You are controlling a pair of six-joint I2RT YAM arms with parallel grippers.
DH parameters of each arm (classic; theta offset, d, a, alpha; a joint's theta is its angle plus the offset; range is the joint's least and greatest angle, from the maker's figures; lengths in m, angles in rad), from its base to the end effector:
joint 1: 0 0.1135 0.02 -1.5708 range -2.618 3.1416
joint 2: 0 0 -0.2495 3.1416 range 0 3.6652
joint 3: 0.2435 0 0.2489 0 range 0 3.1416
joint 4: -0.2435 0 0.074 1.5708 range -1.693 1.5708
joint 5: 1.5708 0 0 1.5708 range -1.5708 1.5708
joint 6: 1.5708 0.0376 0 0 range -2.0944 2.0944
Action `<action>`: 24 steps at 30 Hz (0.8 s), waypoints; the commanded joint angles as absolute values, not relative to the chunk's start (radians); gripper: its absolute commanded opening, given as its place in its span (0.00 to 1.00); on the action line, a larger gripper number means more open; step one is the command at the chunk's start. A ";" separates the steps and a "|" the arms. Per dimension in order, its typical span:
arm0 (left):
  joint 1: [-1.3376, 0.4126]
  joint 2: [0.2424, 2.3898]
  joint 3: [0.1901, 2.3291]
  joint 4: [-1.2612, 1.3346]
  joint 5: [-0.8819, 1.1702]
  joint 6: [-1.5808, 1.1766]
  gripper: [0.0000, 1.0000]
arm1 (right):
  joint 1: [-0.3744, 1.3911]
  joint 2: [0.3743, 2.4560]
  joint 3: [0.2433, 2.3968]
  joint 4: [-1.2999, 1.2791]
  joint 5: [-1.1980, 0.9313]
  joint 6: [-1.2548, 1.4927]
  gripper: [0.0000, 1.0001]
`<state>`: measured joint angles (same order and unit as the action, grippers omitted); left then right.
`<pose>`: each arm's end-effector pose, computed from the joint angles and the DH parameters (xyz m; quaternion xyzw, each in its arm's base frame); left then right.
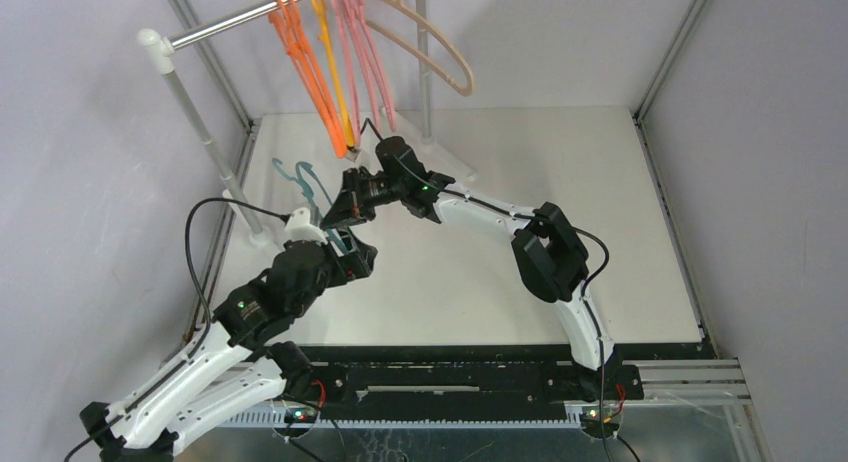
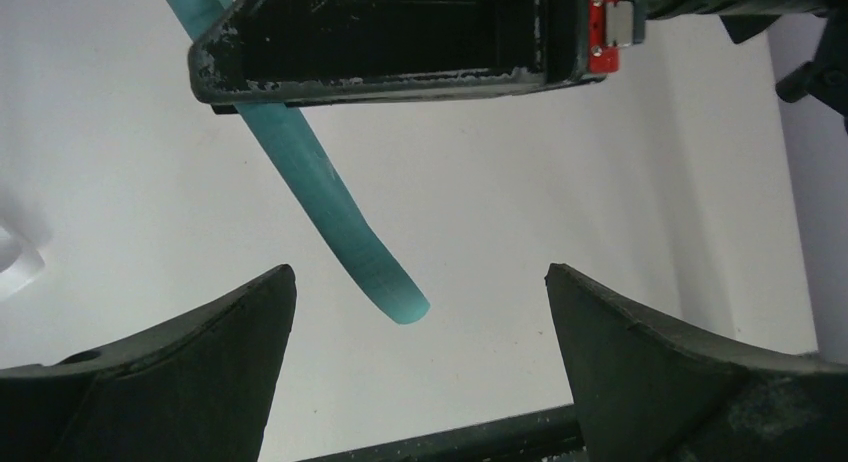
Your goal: Organize the hangers
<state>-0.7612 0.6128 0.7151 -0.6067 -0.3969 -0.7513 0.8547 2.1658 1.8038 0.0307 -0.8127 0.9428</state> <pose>0.1152 -0.0896 0.2888 -0.0960 0.8448 -0.2184 0.4790 0.3086 0.3962 0.2582 -0.1964 0.7571 0.6178 0.0804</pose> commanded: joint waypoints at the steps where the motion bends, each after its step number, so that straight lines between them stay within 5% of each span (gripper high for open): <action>1: -0.821 0.628 0.708 -0.587 -0.602 -0.845 0.99 | 0.865 2.087 1.852 0.111 -0.807 0.973 0.00; 5: -0.844 0.640 0.713 -0.666 -0.719 -0.910 0.92 | 0.863 2.068 1.847 0.111 -0.810 0.983 0.00; 20: -0.850 0.623 0.653 -0.653 -0.827 -0.959 0.03 | 0.858 2.036 1.828 0.154 -0.823 1.040 0.00; 24: -0.850 0.614 0.641 -0.650 -0.846 -0.936 0.00 | 0.852 2.033 1.821 0.163 -0.838 1.057 0.00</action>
